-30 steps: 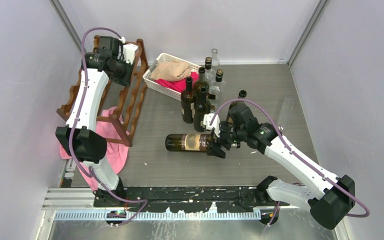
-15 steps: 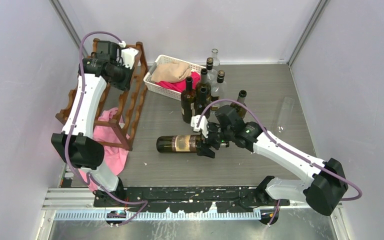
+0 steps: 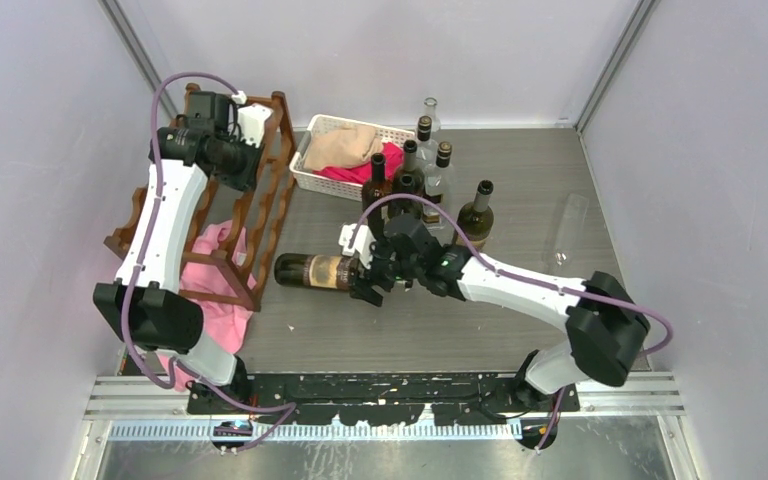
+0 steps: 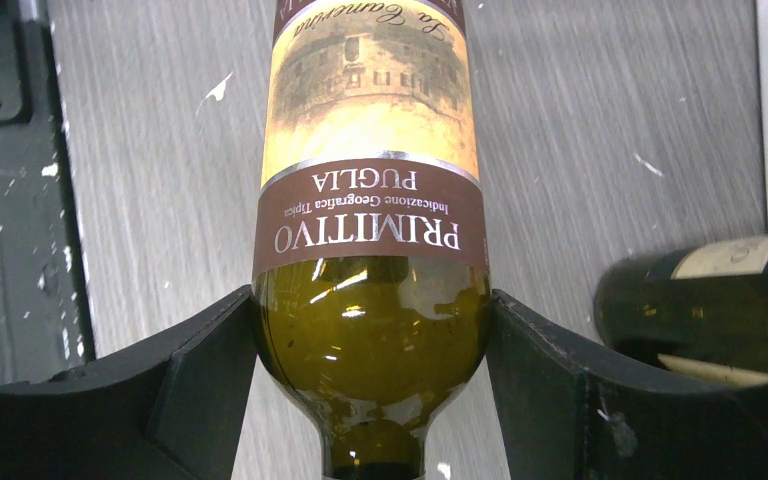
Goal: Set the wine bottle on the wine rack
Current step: Place the wine bottle in the wine rack.
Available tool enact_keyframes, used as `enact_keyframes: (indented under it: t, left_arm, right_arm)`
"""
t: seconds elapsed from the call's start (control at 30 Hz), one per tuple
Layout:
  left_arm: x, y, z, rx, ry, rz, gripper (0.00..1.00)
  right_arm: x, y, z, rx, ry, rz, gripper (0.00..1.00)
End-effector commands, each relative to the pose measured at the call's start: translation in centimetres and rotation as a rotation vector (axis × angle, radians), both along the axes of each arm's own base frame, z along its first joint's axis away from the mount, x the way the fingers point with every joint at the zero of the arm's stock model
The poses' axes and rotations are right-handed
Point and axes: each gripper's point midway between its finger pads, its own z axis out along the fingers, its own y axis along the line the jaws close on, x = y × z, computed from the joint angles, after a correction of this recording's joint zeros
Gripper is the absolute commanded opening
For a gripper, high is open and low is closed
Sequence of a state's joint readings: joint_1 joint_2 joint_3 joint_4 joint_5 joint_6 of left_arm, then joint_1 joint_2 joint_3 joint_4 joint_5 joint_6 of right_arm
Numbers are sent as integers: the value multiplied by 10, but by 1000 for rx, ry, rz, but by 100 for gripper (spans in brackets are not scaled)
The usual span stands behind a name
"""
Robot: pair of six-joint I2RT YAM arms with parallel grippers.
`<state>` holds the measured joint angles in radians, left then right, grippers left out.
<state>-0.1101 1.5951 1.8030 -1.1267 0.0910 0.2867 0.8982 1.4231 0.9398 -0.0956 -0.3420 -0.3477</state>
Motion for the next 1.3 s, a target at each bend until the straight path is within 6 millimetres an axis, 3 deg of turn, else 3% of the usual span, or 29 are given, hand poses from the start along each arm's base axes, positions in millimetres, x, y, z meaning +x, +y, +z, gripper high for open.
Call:
enact_keyframes:
  t: [0.0, 0.23, 0.5, 1.07, 1.27]
  left_arm:
    - [-25, -10, 33, -82, -66, 7, 24]
    - [-24, -14, 62, -167, -164, 88, 52]
    - [-29, -2, 80, -180, -253, 189, 74]
    - [-28, 3, 36, -108, -97, 194, 75]
    - [-28, -3, 19, -115, -13, 164, 65]
  right_arm:
    - [33, 52, 93, 311, -170, -31, 1]
    - [34, 75, 86, 342, -133, -25, 1]
    - [28, 92, 75, 352, -81, -15, 1]
    - [13, 107, 55, 343, -9, -11, 1]
    - [20, 119, 54, 371, -14, -22, 1]
